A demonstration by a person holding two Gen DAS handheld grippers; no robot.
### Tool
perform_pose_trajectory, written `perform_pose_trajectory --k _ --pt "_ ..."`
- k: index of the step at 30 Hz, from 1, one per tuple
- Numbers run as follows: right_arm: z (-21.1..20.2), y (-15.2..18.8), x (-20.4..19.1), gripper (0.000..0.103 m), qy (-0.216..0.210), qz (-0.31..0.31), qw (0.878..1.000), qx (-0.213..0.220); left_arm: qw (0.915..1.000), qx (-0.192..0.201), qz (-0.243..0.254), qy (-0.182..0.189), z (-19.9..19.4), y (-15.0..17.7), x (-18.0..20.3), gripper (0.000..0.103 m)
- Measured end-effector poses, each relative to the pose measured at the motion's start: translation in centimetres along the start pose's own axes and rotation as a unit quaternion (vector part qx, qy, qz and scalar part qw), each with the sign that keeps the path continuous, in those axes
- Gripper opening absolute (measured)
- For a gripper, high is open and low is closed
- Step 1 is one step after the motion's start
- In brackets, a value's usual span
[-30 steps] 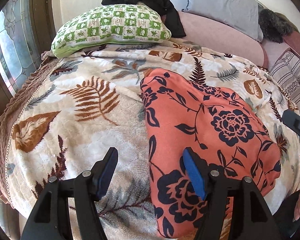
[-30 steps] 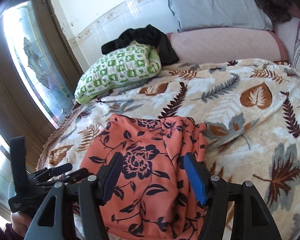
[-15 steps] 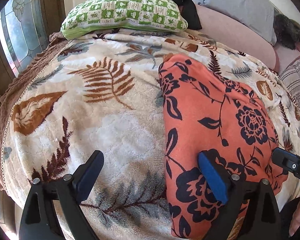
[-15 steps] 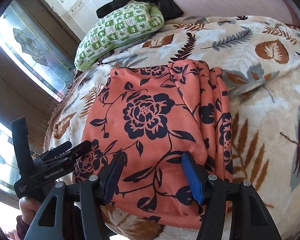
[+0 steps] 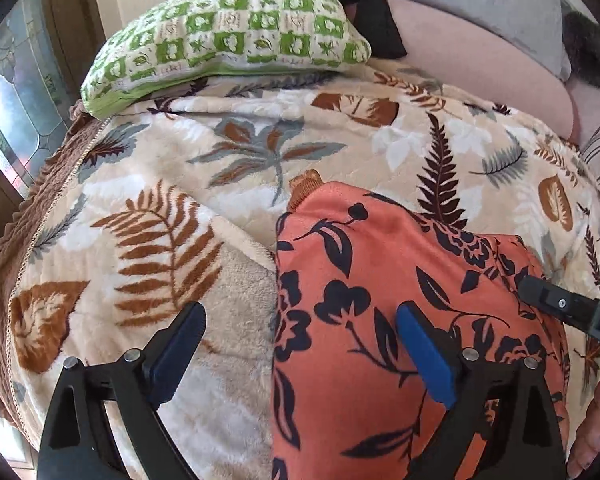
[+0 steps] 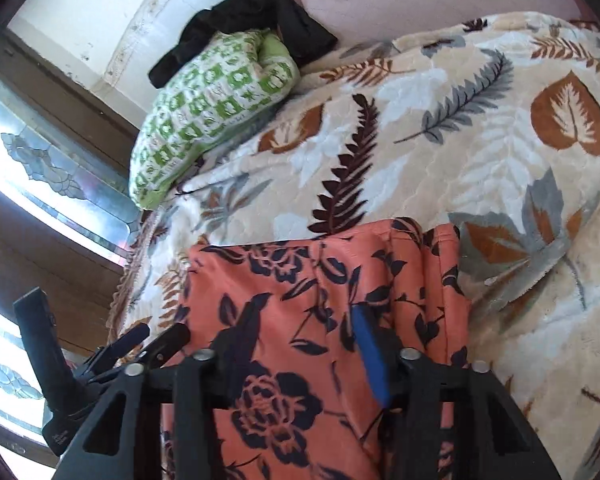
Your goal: Fold small clothes
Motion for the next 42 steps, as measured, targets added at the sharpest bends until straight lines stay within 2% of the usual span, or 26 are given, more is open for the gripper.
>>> perform_pose_trajectory --k 2,3,6,10,16,18,21,23,27,31,34,35,36,38,40,42 --pt "2.0 0.1 1.9 0.028 0.009 0.022 0.999 -0.025 0.9992 -0.037 0.01 -0.011 2.1 0.5 0.3 0.097" --pt "2.4 0.0 2.5 0.021 0.003 0.038 0.999 -0.026 0.9992 -0.038 0.009 -0.01 2.4 0.7 0.3 0.099" --pt "2.2 -0.1 2.5 0.02 0.002 0.038 0.999 -0.027 0.9994 -0.034 0.0 0.0 2.2 1.1 -0.2 0.101" --pt "0.9 0.4 1.5 0.02 0.012 0.015 1.0 -0.006 0.9997 -0.012 -0.018 -0.007 0.8 2.6 -0.4 0.101" --pt "-3.2 3.7 -1.1 0.02 0.038 -0.049 0.998 0.014 0.9979 0.024 0.038 -0.047 -2.2 7.1 1.2 0.101" --pt "-3.5 5.5 -1.6 0.02 0.04 -0.056 0.998 -0.002 0.9988 0.021 0.031 -0.031 -2.8 8.7 1.0 0.102" --pt "-2.9 9.5 -0.3 0.022 0.071 -0.058 0.995 -0.036 0.9996 -0.003 -0.023 0.014 -2.8 11.2 0.1 0.103" --pt "-3.6 11.1 0.1 0.022 0.073 -0.067 0.995 -0.02 0.998 -0.014 -0.045 0.042 -2.8 12.4 -0.1 0.103" --pt "-4.7 13.0 0.8 0.022 0.085 -0.067 0.994 -0.017 0.9977 -0.019 -0.039 0.053 -2.8 13.5 0.6 0.103" --pt "-4.7 13.6 1.1 0.022 0.097 -0.079 0.992 -0.008 0.9936 -0.03 -0.073 0.081 -2.7 14.0 0.3 0.103" --pt "-5.1 13.4 1.2 0.021 0.081 -0.064 0.995 -0.003 0.9911 -0.07 -0.064 0.094 -3.5 14.5 0.4 0.103" --pt "-5.5 13.4 1.2 0.021 0.073 -0.057 0.996 0.002 0.9921 -0.072 -0.06 0.084 -4.0 14.5 0.2 0.103" --pt "-6.0 13.3 1.0 0.022 0.067 -0.053 0.996 0.006 0.9947 -0.058 -0.056 0.064 -5.0 14.4 -0.3 0.103" --pt "-7.5 13.3 0.6 0.024 0.063 -0.058 0.996 0.027 0.9987 -0.009 -0.05 0.003 -7.4 13.9 -1.6 0.103" --pt "-9.1 13.4 -0.2 0.024 0.075 -0.072 0.993 0.052 0.9969 0.026 -0.042 -0.061 -9.8 13.5 -2.6 0.103" --pt "-10.2 13.4 -1.2 0.024 0.083 -0.087 0.991 0.065 0.9934 0.033 -0.028 -0.106 -11.5 13.3 -3.1 0.103"
Point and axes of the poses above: each gripper's, at about its wrist camera, not at the fingertips, and z roughly the way its jaws point, x to its right, y to its underside, the point moved 9 cm from there along z, roughly the way its jaws point, and after that the axes turned 6 degrees about -x, right-handed, at the moved point
